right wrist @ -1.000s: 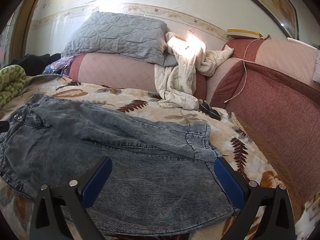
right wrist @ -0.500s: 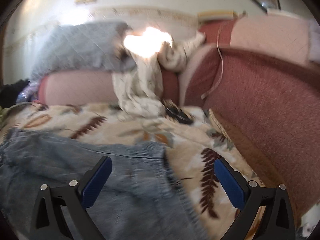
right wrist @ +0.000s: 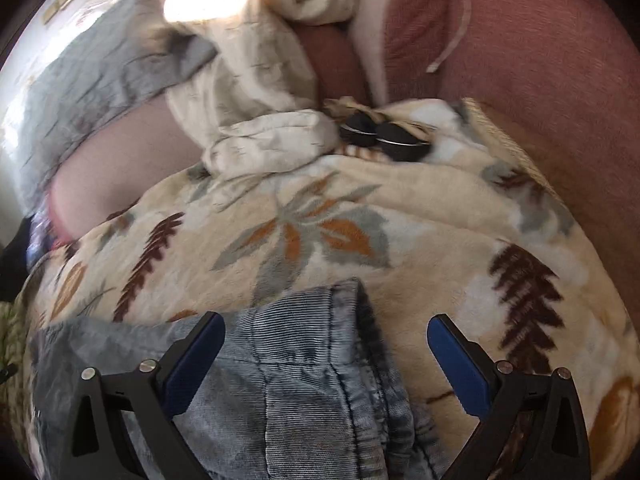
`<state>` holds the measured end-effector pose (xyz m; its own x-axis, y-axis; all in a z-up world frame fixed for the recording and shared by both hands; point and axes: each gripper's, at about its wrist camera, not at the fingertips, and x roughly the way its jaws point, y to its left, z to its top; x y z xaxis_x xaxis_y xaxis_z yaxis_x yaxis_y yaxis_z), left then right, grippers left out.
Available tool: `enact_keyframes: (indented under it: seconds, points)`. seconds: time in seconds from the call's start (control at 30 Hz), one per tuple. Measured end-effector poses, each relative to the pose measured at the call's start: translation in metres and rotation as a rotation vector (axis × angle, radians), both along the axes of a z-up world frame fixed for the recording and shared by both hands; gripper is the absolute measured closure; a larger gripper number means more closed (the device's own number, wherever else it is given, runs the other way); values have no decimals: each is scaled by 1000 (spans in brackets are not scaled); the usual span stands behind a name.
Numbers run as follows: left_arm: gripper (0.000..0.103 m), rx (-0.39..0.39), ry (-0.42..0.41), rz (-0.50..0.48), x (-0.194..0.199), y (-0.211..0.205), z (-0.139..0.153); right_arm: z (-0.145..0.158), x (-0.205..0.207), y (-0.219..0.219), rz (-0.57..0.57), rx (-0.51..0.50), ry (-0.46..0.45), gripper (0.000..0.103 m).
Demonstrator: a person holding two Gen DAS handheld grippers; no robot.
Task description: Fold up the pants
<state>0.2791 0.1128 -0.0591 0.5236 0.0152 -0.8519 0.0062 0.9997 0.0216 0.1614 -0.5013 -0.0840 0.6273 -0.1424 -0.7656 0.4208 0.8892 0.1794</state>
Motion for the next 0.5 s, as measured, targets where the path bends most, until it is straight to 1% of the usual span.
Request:
enact_keyframes:
  seconds: [0.07, 0.1, 0.23, 0.37, 0.5]
  points:
    - [0, 24, 0, 14, 6, 2, -2, 3, -7, 7, -48, 4, -14, 1]
    - [0, 20, 7, 11, 11, 3, -4, 5, -9, 10, -66, 6, -21, 1]
    - [0, -48, 60, 13, 28, 4, -8, 15, -11, 29, -71, -16, -44, 0]
    - [0, -57, 101, 16, 45, -4, -12, 7, -12, 37, -41, 0, -42, 0]
    - [0, -106, 125, 23, 57, -10, -17, -5, -10, 30, -51, 5, -23, 0]
